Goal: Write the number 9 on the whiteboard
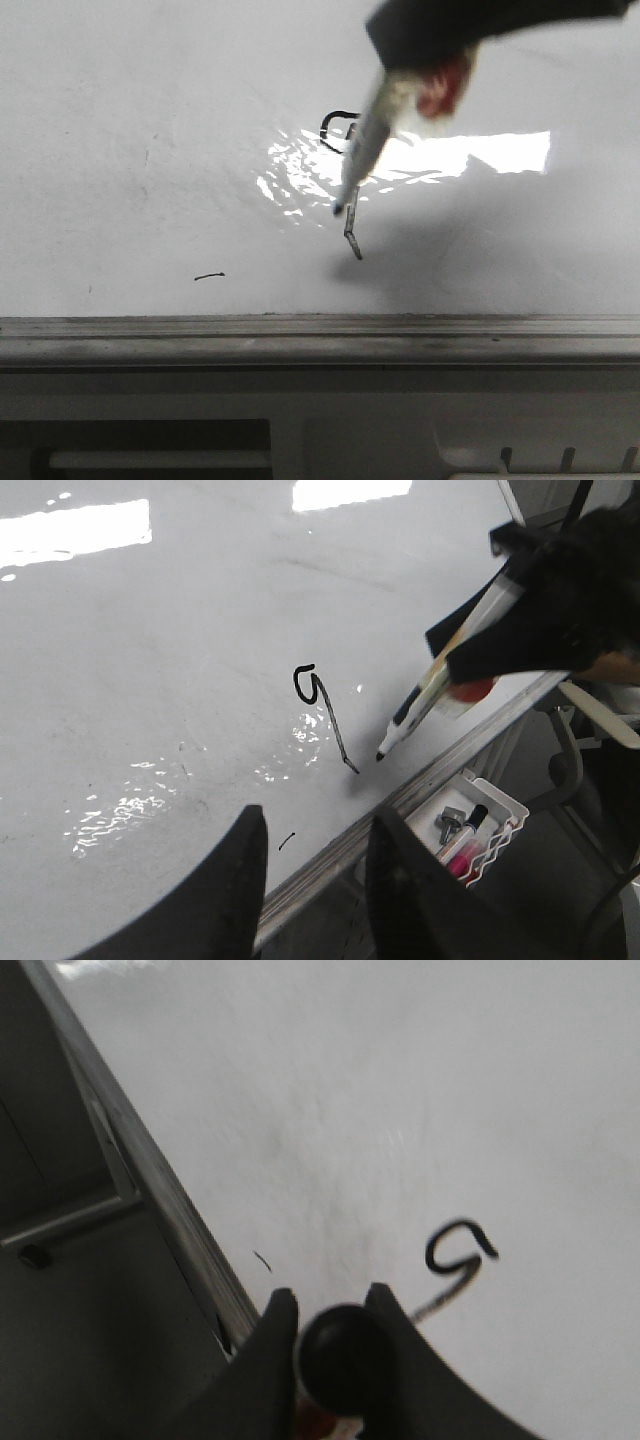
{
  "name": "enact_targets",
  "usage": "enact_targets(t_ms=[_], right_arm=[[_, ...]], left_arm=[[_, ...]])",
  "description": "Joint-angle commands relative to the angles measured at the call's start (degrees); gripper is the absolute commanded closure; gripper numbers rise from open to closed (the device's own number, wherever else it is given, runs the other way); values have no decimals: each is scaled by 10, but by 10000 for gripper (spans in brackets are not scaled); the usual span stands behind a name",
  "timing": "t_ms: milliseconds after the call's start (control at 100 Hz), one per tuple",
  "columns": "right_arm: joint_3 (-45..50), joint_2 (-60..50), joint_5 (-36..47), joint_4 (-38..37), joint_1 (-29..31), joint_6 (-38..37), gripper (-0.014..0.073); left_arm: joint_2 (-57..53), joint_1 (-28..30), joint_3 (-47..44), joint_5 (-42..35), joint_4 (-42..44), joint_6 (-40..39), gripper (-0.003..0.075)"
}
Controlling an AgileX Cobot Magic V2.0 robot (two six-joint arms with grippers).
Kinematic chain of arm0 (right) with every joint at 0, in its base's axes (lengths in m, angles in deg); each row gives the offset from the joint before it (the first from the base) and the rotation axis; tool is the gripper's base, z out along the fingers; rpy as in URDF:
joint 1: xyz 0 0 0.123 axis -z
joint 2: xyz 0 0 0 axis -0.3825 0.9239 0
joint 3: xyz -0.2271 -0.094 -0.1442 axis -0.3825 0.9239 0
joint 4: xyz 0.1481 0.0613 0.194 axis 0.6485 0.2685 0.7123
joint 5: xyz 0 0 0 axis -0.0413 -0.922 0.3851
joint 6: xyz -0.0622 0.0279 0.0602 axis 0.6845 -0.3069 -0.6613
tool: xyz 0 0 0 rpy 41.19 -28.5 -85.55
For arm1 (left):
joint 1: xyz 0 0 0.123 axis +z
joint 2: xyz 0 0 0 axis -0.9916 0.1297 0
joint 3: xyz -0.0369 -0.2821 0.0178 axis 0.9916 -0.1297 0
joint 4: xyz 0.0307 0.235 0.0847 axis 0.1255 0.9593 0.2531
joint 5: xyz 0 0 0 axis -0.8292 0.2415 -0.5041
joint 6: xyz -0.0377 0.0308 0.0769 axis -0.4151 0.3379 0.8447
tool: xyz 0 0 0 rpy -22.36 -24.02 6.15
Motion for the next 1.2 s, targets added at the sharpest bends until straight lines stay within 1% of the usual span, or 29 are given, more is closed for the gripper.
enact_targets(t_ms=[0, 80, 150, 220, 250, 260, 320, 350, 390, 400, 410, 420, 500, 580, 840, 960, 1030, 1190], right_arm=[[-52, -17, -6, -4, -14, 8, 647], [-63, -16, -32, -4, -24, 8, 647], [-63, -16, -39, -4, -30, 13, 646], [-63, -15, -50, -4, -39, 13, 647], [-63, -15, -54, -4, -44, 13, 647], [-63, -15, -57, -4, -46, 14, 647], [-63, -14, -64, -4, -60, 16, 647], [-63, -14, -68, -4, -66, 19, 647], [-63, -14, -69, -4, -75, 23, 647], [-63, -14, -69, -4, -77, 23, 647], [-63, -14, -69, -4, -80, 23, 647], [-63, -14, -69, -4, -81, 23, 647], [-63, -13, -68, -4, -94, 23, 647], [-63, -10, -70, -4, -101, 23, 647], [-63, 3, -90, -4, -111, 23, 647], [-63, 3, -90, 0, -111, 23, 648], [-63, 3, -91, 8, -113, 23, 668], [-63, 6, -83, 10, -137, 23, 671]], left_arm=[[27, -1, 15, -36, -10, -4, 472], [61, -4, 15, -37, -39, 17, 427], [92, -15, 15, -44, -91, 80, 399], [125, -31, 15, -49, -159, 166, 393], [137, -41, 16, -53, -188, 215, 393], [140, -41, 16, -53, -195, 215, 393], [169, -63, 16, -63, -262, 314, 393], [178, -70, 16, -63, -284, 343, 393], [201, -86, 19, -63, -329, 408, 393], [205, -86, 19, -63, -329, 408, 393], [211, -93, 19, -63, -345, 433, 393], [211, -93, 19, -63, -345, 433, 393], [248, -120, 27, -63, -401, 509, 393], [284, -140, 39, -66, -438, 553, 393], [352, -148, 76, -79, -486, 562, 394], [360, -148, 80, -77, -489, 562, 400], [364, -148, 84, -77, -489, 562, 407], [365, -148, 85, -74, -495, 562, 407]])
